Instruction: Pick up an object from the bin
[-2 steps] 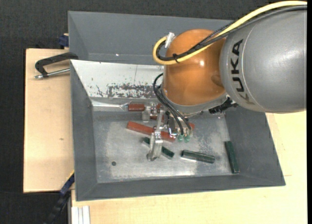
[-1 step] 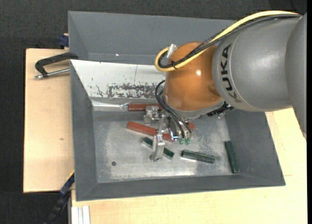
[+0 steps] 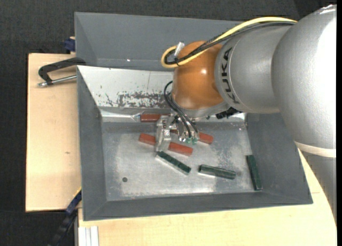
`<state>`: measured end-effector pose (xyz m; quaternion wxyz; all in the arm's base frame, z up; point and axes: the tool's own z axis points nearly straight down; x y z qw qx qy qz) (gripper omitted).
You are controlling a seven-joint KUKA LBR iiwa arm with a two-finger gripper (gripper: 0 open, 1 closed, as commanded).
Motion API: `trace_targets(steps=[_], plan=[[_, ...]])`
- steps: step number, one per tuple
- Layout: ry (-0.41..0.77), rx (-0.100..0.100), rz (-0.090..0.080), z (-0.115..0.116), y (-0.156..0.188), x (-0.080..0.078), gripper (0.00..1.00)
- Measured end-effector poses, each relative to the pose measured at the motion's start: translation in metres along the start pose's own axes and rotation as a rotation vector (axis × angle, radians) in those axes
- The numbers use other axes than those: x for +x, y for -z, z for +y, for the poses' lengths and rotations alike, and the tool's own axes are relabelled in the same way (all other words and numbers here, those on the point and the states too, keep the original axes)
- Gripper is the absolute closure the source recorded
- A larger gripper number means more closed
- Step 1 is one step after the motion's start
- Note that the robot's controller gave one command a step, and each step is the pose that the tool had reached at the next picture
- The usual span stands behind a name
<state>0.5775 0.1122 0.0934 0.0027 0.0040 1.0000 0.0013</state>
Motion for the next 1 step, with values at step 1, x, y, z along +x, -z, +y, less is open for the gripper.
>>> trace_targets(steps=[1], plan=[[0.0,0.0,0.0,-0.0001,0.0,0.0,0.0]])
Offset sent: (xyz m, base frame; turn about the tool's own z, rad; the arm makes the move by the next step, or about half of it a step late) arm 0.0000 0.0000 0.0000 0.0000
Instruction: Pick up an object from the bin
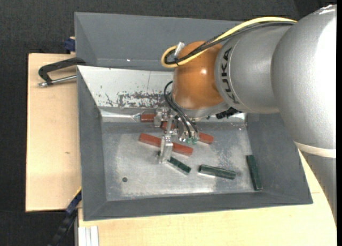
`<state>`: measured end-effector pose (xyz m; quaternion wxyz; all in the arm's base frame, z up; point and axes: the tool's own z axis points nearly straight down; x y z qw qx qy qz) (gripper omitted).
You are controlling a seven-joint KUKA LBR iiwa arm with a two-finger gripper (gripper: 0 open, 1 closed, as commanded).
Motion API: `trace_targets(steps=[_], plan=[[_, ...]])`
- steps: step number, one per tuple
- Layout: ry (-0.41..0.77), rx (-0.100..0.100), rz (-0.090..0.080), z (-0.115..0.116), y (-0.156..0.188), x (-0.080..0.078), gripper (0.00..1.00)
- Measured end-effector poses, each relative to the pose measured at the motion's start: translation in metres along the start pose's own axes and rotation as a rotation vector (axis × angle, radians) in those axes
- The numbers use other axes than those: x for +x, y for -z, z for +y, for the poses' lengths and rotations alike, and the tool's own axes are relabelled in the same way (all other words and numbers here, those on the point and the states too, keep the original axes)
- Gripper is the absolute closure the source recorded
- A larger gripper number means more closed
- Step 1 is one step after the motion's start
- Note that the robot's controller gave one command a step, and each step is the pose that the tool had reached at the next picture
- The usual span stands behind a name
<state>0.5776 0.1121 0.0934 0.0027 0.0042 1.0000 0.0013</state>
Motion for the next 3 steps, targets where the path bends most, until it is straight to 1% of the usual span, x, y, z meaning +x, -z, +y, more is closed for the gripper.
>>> trace_targets(steps=[1,2,3], plan=[[0.0,0.0,0.0,0.0,0.0,0.0,0.0],[-0.079,0.001,0.006,-0.002,-0.023,0.021,1.0],[-0.079,0.001,0.005,-0.002,-0.023,0.021,1.0]])
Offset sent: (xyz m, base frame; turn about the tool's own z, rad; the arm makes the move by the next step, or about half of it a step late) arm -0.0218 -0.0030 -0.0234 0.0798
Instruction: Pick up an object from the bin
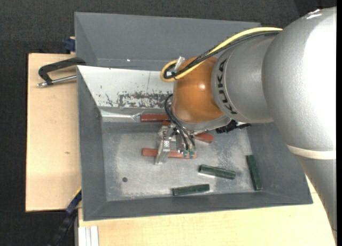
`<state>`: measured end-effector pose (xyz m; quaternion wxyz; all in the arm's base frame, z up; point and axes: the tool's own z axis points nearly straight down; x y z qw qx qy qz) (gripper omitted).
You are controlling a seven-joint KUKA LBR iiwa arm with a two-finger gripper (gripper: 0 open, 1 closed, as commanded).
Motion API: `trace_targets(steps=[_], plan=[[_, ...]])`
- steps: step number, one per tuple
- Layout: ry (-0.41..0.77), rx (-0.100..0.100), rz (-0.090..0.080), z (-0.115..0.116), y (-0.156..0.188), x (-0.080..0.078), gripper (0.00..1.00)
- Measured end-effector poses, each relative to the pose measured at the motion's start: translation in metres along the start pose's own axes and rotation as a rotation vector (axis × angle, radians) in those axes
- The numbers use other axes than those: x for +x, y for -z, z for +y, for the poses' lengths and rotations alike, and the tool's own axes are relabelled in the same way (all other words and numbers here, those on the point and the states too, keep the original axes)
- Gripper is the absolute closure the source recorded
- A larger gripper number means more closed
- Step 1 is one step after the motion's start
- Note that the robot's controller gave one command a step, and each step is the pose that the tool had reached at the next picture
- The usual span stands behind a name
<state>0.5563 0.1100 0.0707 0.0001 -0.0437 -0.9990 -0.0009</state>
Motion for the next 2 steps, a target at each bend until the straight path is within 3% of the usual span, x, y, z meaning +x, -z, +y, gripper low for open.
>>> trace_targets(steps=[1,2], plan=[[-0.006,-0.001,-0.009,-0.0103,0.1567,-0.0374,1.0],[-0.006,-0.001,-0.007,-0.0104,0.1555,-0.0368,1.0]])
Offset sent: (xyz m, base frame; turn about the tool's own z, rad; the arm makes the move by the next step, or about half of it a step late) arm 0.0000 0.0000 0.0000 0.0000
